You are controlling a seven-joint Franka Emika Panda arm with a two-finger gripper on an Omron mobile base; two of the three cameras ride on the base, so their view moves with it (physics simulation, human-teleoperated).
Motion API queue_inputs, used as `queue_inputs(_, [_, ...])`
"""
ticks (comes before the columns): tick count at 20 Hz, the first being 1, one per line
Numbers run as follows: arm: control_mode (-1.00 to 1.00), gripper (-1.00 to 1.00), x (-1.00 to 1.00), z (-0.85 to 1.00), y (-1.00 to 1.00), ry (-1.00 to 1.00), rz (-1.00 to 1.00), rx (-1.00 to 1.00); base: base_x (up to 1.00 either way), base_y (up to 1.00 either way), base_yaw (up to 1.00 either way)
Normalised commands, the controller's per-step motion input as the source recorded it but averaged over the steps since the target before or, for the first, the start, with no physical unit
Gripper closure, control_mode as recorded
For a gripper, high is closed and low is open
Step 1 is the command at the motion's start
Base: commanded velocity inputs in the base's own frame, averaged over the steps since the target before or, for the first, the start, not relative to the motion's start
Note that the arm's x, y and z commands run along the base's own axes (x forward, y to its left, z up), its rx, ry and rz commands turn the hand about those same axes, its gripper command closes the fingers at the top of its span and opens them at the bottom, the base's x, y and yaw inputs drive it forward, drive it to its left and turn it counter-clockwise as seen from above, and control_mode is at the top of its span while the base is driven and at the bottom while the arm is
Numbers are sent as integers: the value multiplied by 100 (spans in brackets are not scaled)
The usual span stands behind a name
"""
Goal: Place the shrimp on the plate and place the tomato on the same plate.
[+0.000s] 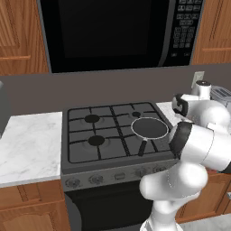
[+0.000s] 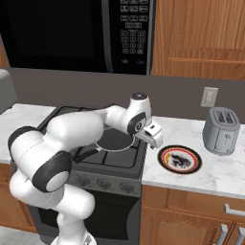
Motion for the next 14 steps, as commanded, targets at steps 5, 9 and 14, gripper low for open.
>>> queue_inputs(5, [-100, -100, -39, 65, 81, -7, -1, 0, 0, 0, 0])
queue_inputs(9, [-100, -100, -32, 54, 66, -6, 8, 0, 0, 0, 0])
queue_inputs(14, [-100, -100, -20, 28, 77, 0, 18, 0, 0, 0, 0])
